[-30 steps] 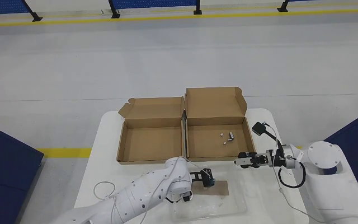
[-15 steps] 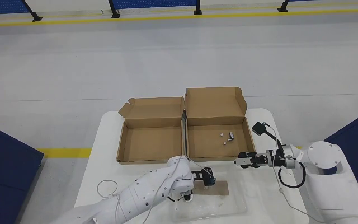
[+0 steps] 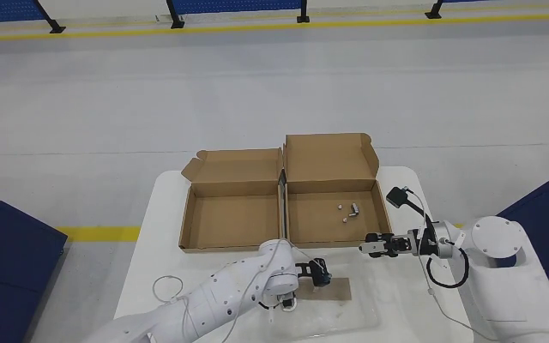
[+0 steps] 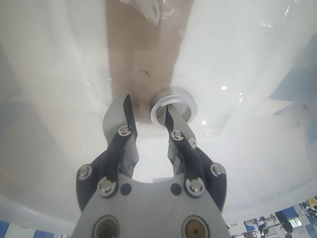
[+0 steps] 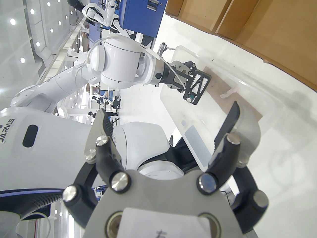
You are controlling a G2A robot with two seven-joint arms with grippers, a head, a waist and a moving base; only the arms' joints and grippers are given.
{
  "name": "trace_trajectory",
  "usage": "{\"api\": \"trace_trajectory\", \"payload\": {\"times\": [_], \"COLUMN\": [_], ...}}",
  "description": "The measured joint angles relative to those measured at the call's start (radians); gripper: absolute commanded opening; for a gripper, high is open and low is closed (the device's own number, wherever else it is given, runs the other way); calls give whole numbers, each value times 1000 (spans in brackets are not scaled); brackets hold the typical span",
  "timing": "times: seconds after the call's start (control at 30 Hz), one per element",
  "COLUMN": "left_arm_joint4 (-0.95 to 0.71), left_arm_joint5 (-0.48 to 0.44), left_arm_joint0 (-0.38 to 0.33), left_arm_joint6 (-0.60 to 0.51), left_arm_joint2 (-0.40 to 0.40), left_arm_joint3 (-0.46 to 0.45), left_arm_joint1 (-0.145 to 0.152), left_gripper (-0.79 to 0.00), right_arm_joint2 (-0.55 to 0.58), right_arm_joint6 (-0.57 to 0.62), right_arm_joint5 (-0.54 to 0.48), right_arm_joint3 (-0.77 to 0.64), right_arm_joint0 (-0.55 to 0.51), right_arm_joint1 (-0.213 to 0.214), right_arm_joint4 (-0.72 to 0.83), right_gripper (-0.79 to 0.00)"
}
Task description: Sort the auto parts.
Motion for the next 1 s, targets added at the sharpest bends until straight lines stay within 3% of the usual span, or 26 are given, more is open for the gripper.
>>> {"api": "trace_trajectory", "payload": {"times": [0.3, 0.53, 0.73, 1.0], "left_arm_joint4": [16, 19, -6, -28], "left_arm_joint5": [19, 10, -42, -148], "left_arm_joint0": [2, 13, 48, 134], "left_arm_joint6": [6, -6, -3, 49], "left_arm_joint2": [-12, -45, -113, -227], "left_arm_joint3": [-5, -59, -178, -376], "left_arm_joint1": [-6, 10, 52, 137], "left_gripper": [-785, -785, -785, -785], "right_arm_joint2": [0, 0, 0, 0], "right_arm_joint6": [0, 0, 0, 0], "right_arm_joint5": [0, 0, 0, 0], "right_arm_joint3": [0, 0, 0, 0], "right_arm_joint0": [0, 0, 0, 0], "right_arm_joint1": [0, 0, 0, 0], "right_arm_joint4": [0, 0, 0, 0], "right_gripper": [0, 0, 0, 0]}}
